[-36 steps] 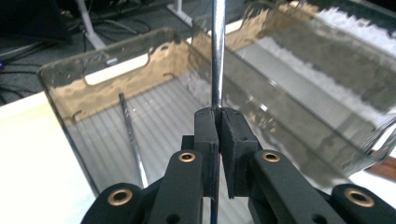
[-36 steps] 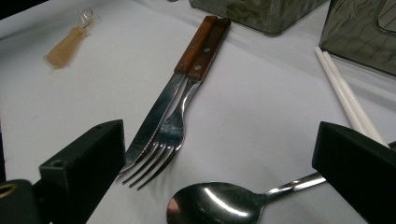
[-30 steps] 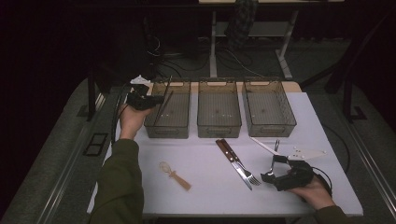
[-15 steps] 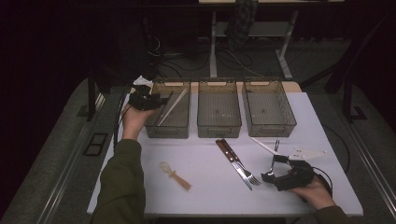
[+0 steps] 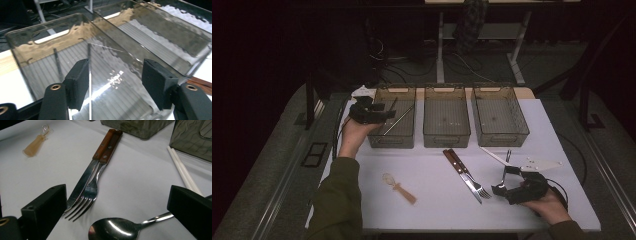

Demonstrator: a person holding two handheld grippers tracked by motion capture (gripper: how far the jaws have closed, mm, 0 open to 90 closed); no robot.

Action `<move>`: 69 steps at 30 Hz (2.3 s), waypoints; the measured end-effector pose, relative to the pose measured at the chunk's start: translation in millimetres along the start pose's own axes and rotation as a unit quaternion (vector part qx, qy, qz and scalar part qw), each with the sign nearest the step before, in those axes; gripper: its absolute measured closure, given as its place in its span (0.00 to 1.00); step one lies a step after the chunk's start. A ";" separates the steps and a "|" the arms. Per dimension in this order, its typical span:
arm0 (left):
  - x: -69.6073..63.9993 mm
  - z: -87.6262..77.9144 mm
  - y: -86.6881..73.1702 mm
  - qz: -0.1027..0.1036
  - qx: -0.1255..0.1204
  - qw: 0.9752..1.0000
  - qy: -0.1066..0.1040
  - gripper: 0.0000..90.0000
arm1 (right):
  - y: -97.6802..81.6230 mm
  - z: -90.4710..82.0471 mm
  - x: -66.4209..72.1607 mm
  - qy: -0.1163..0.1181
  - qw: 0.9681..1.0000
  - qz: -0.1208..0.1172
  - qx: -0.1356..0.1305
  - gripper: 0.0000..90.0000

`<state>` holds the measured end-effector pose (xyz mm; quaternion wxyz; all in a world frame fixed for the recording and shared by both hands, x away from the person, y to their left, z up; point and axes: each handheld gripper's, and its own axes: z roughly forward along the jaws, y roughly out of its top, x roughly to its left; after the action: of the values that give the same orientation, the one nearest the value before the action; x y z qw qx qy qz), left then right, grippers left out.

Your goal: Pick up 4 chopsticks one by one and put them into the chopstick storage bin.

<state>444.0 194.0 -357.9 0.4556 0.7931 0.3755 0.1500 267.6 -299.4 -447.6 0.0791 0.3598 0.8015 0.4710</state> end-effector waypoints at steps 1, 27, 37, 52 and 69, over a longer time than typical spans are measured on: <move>-3.7 -0.9 -0.7 0.004 -0.001 1.000 0.000 0.40 | 0.0 0.1 0.0 0.000 1.000 -0.001 0.000 0.03; -77.3 -30.9 -67.0 0.046 -0.012 0.997 -0.055 0.12 | 0.4 1.6 2.3 -0.003 1.000 -0.005 0.003 0.03; -102.9 -40.5 -90.4 0.051 -0.018 0.996 -0.068 0.00 | 0.4 0.6 2.8 -0.003 1.000 -0.007 0.002 0.03; -126.0 -44.9 -124.9 0.065 -0.022 0.991 -0.119 0.00 | 1.7 -2.7 4.3 -0.006 1.000 -0.006 0.006 0.03; -131.2 -37.9 -128.9 0.072 0.013 0.989 -0.129 0.00 | 11.3 -8.6 4.4 -0.011 0.999 -0.014 0.041 0.06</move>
<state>274.5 160.0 -431.4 0.4774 0.8367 0.2580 0.0740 266.1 -299.2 -432.9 0.0792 0.3563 0.8245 0.4324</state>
